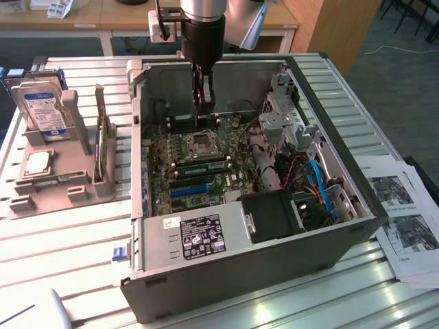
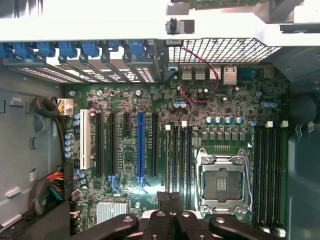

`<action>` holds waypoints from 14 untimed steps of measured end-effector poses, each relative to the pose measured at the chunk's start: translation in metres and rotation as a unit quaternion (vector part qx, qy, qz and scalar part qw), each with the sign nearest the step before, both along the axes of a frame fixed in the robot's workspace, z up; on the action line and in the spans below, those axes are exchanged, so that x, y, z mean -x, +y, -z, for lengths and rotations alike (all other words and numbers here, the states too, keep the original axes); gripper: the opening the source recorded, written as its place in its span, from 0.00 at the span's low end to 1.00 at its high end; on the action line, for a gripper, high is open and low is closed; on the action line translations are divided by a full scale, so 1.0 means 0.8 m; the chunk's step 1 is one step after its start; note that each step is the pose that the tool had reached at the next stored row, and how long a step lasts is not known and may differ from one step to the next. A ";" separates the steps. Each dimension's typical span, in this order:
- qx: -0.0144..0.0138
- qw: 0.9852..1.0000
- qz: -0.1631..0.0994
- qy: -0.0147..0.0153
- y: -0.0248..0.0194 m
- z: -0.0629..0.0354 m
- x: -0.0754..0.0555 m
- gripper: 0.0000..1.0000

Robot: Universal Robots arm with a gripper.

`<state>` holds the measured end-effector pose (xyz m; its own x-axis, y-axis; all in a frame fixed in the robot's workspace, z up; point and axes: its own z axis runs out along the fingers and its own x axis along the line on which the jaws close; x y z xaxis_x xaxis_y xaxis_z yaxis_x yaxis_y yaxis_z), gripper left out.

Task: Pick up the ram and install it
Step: 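Press down the ram until it locks into place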

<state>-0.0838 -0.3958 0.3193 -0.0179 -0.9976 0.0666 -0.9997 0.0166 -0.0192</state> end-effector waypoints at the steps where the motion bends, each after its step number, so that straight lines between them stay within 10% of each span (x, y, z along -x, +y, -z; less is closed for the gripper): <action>1: 0.000 1.000 0.000 0.000 0.0000 0.000 0.000 0.10; 14: 0.000 1.000 0.003 0.000 0.0000 0.000 0.000 0.10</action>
